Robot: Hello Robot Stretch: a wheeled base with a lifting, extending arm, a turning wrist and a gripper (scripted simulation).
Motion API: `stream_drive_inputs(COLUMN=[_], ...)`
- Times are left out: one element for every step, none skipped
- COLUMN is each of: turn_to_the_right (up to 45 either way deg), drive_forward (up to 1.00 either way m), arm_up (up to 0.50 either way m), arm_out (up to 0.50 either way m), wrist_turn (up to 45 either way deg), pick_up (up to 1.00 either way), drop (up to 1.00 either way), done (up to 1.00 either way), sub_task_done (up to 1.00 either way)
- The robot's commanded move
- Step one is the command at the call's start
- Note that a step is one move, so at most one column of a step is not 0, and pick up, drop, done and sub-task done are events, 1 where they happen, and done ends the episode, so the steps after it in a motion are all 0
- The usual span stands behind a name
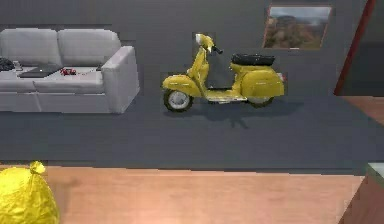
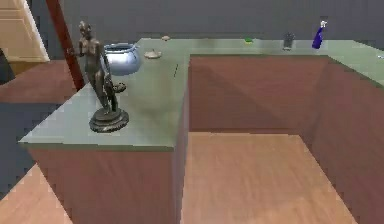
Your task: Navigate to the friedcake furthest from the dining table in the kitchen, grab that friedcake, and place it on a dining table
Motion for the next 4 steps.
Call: stream_drive_inputs(turn_to_the_right=[0.0, 42.0, 0.0, 45.0], drive_forward=[0.75, 0.0, 0.55, 0.0], arm_up=[0.0, 0.0, 0.0, 0.0], arm_out=[0.0, 0.0, 0.0, 0.0], wrist_turn=[0.0, 0.0, 0.0, 0.0], pick_up=[0.0, 0.0, 0.0, 0.0], drop=[0.0, 0.0, 0.0, 0.0], done=[0.0, 0.0, 0.0, 0.0], sub_task_done=[0.0, 0.0, 0.0, 0.0])
